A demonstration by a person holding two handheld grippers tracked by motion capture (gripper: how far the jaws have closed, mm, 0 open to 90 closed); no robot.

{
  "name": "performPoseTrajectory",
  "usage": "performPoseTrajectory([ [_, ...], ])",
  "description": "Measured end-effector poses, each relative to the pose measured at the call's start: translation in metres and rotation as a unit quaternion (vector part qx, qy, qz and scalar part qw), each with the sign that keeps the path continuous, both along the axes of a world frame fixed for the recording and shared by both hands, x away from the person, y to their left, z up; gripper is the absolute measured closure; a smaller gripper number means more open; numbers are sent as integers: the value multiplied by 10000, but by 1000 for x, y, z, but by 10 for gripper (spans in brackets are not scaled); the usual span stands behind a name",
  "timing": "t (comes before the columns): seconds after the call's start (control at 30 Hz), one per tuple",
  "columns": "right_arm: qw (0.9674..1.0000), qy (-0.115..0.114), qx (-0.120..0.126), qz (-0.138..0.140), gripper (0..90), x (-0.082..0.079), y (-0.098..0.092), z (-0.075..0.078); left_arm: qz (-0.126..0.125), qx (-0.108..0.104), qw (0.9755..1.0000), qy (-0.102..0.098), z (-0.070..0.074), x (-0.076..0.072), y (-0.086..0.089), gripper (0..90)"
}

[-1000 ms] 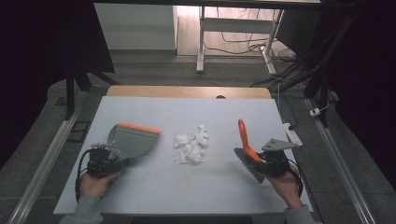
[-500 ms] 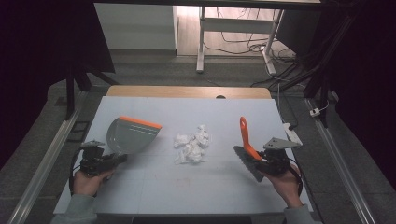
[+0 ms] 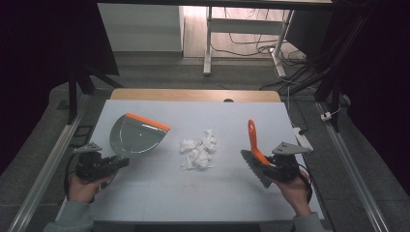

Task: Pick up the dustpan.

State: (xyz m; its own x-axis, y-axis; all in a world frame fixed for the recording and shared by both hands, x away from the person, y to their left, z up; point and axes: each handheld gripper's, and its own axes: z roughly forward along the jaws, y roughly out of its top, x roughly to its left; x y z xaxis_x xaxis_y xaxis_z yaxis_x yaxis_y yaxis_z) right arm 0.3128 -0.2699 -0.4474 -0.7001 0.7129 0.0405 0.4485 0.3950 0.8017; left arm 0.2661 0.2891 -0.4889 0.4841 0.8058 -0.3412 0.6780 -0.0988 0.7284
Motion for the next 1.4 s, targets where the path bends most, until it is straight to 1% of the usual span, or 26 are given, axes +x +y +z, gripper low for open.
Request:
performPoseTrajectory([
  [0.2, 10000, -46, 53, 4, 702, -2, 2, 3, -325, 28, 9992, -222, 9, -7, 1, 619],
  [0.27, 10000, -67, 56, 12, 702, -2, 2, 3, -363, 22, 9990, -249, 9, -8, 1, 619],
  [0.3, 10000, -73, 61, 18, 702, -1, 3, 3, -441, -3, 9987, -261, 11, -9, 2, 619],
  [0.4, 10000, -67, 47, 32, 702, -2, 5, 3, -517, -50, 9984, -230, 12, -9, 3, 619],
  [0.63, 10000, -65, 34, 37, 702, -2, 5, 2, -714, -4, 9974, -108, 12, -9, 0, 619],
  [0.77, 10000, -79, 24, 32, 702, -3, 5, 3, -794, 38, 9968, -91, 13, -9, -1, 619],
  [0.8, 10000, -84, 25, 31, 702, -3, 5, 3, -884, 56, 9960, -77, 14, -10, -2, 619],
  [0.83, 10000, -86, 27, 32, 702, -3, 5, 3, -884, 56, 9960, -77, 14, -10, -2, 619],
  [0.87, 10000, -85, 32, 34, 702, -3, 6, 3, -1058, -19, 9944, 0, 14, -10, -1, 619],
  [0.9, 10000, -85, 34, 35, 702, -3, 6, 3, -1193, -136, 9928, 41, 14, -10, 0, 619],
  [0.93, 10000, -84, 34, 38, 702, -3, 6, 3, -1277, -220, 9916, 43, 14, -10, 1, 618],
  [0.97, 10000, -80, 32, 42, 702, -3, 6, 3, -1302, -250, 9912, 55, 14, -10, 1, 619],
  [1.03, 10000, -48, 45, 52, 702, -3, 7, 2, -1328, -201, 9909, 61, 14, -10, 0, 619],
  [1.1, 9998, 3, 191, 96, 702, -3, 8, 3, -1392, -140, 9901, 60, 14, -10, -2, 619],
  [1.13, 9997, -17, 222, 127, 702, -4, 8, 4, -1420, -109, 9898, 66, 14, -11, -3, 619],
  [1.23, 9997, -42, 215, 146, 702, -5, 10, 5, -1499, -3, 9886, 97, 14, -11, -6, 619],
  [1.27, 9997, -42, 216, 142, 702, -5, 9, 5, -1548, 37, 9879, 91, 14, -11, -7, 618],
  [1.33, 9997, -38, 209, 127, 702, -5, 9, 5, -1624, 65, 9867, 97, 14, -11, -9, 619],
  [1.4, 9997, -38, 224, 109, 702, -4, 8, 4, -1660, 91, 9860, 124, 13, -12, -11, 619],
])
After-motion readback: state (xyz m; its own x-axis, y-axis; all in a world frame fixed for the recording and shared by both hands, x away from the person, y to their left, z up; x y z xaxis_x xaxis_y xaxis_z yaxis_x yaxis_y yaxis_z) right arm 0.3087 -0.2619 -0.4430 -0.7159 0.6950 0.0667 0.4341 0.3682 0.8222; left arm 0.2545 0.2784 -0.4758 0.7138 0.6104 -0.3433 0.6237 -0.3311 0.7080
